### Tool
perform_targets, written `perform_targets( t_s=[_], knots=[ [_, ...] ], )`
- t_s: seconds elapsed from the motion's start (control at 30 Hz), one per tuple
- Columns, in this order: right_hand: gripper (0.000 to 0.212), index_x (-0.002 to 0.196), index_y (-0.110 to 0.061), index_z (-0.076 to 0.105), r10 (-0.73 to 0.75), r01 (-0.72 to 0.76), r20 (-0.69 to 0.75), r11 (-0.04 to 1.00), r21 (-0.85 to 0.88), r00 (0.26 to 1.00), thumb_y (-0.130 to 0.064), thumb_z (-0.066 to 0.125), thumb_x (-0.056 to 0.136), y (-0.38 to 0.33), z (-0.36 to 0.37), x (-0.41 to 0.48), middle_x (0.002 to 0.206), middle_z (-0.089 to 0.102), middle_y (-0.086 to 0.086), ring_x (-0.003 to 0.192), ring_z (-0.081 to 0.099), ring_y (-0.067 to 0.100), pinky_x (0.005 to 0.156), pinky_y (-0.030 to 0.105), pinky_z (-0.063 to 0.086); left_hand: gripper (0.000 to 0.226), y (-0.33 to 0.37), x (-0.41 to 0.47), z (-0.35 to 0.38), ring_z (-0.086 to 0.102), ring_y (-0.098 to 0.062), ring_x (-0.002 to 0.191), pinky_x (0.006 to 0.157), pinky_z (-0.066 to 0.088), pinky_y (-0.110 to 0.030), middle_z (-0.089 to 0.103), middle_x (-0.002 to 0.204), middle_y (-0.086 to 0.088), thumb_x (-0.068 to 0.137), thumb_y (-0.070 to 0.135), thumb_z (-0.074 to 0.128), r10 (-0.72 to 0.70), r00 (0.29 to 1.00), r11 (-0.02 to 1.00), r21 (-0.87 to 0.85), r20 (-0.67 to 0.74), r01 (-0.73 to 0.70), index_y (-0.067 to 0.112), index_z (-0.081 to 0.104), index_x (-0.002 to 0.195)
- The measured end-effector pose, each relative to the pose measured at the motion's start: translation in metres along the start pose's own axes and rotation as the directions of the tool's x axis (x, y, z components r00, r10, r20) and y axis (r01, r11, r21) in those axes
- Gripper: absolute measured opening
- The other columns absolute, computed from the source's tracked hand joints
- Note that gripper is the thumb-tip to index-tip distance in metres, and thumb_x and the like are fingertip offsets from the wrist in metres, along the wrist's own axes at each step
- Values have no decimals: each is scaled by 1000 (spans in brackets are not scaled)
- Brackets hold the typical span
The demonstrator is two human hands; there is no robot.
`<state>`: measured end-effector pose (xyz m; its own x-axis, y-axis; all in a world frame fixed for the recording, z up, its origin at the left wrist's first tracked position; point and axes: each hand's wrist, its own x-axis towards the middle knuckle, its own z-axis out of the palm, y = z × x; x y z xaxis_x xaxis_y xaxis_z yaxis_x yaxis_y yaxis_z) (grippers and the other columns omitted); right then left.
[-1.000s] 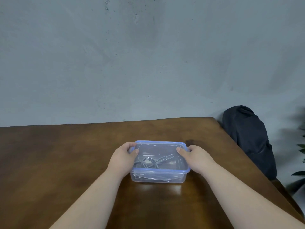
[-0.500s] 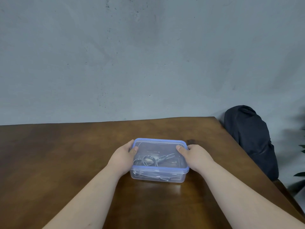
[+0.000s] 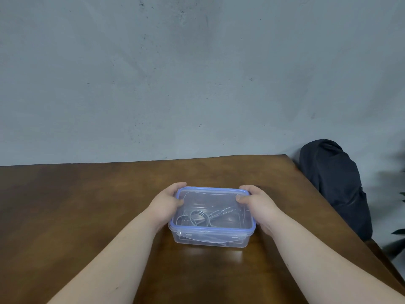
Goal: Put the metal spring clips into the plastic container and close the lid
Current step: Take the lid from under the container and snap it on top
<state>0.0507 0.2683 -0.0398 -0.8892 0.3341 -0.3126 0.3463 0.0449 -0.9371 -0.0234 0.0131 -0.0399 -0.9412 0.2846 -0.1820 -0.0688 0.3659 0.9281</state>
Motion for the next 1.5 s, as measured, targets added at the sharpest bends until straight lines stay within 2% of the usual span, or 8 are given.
perform_targets(
  t_s=[0.27,0.37,0.7,0.93,1.2,1.3,1.4,1.5],
  knots=[
    [43,125,-22,70,-3,1,33,999,38,999,4,63,93,-6,-1,8,116,74,9,97,76,30,83,47,64,37,12,14,9,70,-22,92,75,55,-32,70,107,-3,84,0,56,-21,999,999,-33,-42,20,23,68,111],
    [42,127,-20,70,-16,16,18,1000,9,1000,3,63,92,-6,0,9,116,73,8,99,74,28,84,44,63,21,8,15,12,69,-13,89,75,54,-26,70,105,4,89,23,68,59,996,996,66,-71,-55,28,67,109],
    [29,99,-23,75,-104,104,16,951,-292,994,-4,54,90,-8,5,12,100,76,5,93,71,24,80,37,56,13,12,22,16,59,-14,92,77,45,-31,58,109,5,100,32,46,127,991,859,497,26,-124,36,57,105],
    [40,134,-26,65,-75,80,79,995,-64,994,-5,52,101,8,3,13,128,69,5,111,70,26,103,48,54,20,-3,10,17,72,-22,88,82,59,-44,71,106,-2,98,26,57,16,1000,999,-28,-25,-17,39,63,111],
    [42,127,-13,69,-54,20,94,942,335,994,9,50,97,16,6,14,122,75,5,107,75,33,95,50,57,32,-15,6,16,70,-31,98,81,56,-45,68,120,-13,100,2,49,-20,997,856,-514,72,54,19,61,124],
    [43,133,-10,65,-69,33,113,956,293,991,9,49,97,14,6,17,126,72,8,109,73,33,97,49,55,36,-16,3,14,50,-14,127,92,48,-29,37,153,8,99,2,48,200,979,974,-97,-37,-203,26,59,123],
    [38,122,-14,70,-89,69,122,984,166,989,6,49,98,9,5,14,113,77,14,97,77,31,89,46,58,50,-2,-3,12,13,-8,147,119,15,-40,24,159,10,90,37,58,502,831,667,504,239,-548,32,47,138],
    [35,120,-14,71,-95,78,129,988,133,987,4,50,99,8,4,14,111,78,17,98,77,34,90,48,59,106,13,-14,12,-6,-7,148,120,-6,-47,6,164,6,61,88,49,319,814,431,690,486,-581,35,27,151]
  ],
)
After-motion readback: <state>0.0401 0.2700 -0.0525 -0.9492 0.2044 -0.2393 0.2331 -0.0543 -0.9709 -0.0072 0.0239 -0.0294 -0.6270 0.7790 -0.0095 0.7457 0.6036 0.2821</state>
